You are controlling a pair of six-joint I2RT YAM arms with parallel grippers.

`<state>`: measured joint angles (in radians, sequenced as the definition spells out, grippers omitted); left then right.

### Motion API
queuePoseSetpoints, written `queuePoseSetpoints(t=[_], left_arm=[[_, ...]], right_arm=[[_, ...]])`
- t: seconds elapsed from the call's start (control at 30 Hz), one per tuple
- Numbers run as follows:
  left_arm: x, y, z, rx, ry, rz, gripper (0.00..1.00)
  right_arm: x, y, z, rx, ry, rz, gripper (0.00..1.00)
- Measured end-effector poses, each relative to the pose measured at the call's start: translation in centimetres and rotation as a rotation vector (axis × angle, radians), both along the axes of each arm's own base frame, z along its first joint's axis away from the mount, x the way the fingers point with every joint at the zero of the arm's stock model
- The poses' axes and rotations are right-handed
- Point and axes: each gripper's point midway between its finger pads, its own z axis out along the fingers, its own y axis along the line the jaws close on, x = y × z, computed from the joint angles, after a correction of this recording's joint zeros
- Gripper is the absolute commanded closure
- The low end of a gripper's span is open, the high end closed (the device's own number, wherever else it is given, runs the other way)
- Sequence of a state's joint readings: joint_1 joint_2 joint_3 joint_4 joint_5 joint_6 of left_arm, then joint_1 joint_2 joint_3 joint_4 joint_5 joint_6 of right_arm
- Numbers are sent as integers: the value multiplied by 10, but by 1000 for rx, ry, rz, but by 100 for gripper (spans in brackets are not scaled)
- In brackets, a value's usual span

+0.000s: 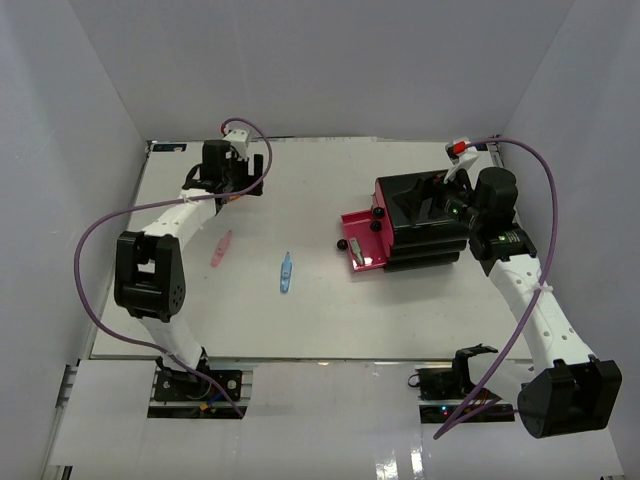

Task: Sort the stationery into containers
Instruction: Pick up the pen from the center of the board.

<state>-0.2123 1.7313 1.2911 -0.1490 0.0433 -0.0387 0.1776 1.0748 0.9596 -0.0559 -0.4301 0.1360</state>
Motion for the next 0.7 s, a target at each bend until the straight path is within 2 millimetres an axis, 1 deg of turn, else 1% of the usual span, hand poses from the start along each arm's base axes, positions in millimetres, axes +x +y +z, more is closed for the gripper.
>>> queuePoseSetpoints(t=[0.1,0.17,0.2,0.3,0.4,0.47,0.57,0.7], left_arm=[[18,33,-19,70,23,-10,2],[29,49,-35,99,46,-34,2],[33,53,-43,109,59,-48,2],[43,59,-68,129,97,-100,2],[44,60,-91,132,142,-145,2],[45,60,-102,125,164,-165,2],[48,62,-114,117,180,-186,2],[56,67,-115,111,171,-183,2]], right_arm=[[-1,3,0,-9,-7,12,10],[-3,6,0,-14,-11,23,10],[-3,7,-1,-17,-12,28,10],[-4,9,-1,-26,-19,35,10],[-4,10,-1,-32,-23,37,10],[-4,11,-1,-33,-24,39,10],[-5,11,-1,-35,-26,42,10],[-5,13,-2,-39,-27,48,10]])
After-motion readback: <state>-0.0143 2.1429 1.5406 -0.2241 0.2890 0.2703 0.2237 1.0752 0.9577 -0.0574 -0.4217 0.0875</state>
